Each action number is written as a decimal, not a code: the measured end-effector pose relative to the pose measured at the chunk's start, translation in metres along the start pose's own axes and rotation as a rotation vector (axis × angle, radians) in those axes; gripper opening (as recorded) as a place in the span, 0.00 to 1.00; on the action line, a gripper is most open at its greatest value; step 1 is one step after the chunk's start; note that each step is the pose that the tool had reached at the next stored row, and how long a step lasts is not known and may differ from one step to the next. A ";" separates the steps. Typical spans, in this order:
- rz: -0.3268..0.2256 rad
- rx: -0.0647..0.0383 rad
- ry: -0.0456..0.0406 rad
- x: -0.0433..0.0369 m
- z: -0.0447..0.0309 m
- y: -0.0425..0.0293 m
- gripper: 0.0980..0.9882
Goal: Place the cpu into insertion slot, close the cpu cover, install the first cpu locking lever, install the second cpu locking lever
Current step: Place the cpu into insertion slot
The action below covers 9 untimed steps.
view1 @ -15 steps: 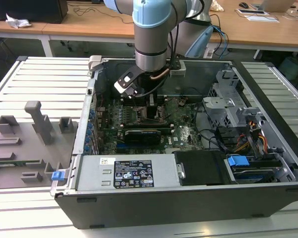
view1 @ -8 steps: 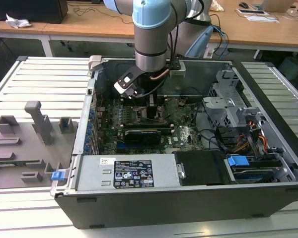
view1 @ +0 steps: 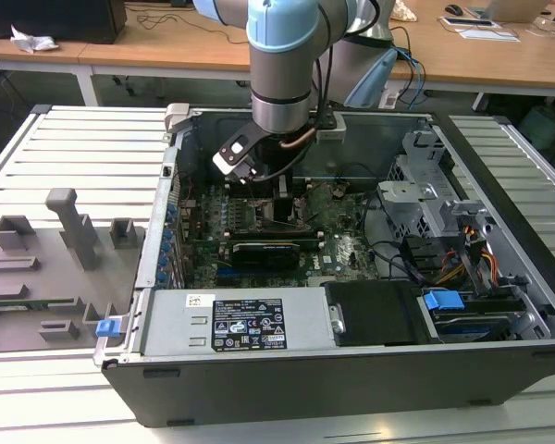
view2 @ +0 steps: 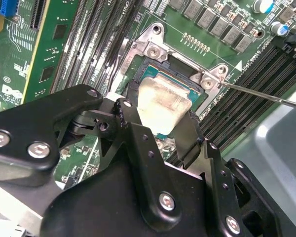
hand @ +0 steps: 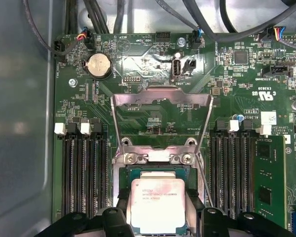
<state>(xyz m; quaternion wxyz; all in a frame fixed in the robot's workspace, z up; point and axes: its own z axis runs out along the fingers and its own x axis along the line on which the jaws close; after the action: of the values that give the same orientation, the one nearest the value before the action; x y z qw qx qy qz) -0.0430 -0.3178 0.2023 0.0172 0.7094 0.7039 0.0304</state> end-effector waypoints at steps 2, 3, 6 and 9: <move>-0.001 0.000 0.0000 -0.0001 0.0007 -0.0001 0.48; -0.001 0.000 -0.0002 -0.0001 0.0010 -0.0001 0.48; -0.001 0.000 -0.0004 -0.0001 0.0018 -0.0002 0.48; -0.001 0.000 -0.0002 -0.0001 0.0021 -0.0003 0.48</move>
<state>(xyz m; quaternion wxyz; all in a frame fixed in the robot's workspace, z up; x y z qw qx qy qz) -0.0432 -0.3179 0.2002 0.0173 0.7089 0.7044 0.0303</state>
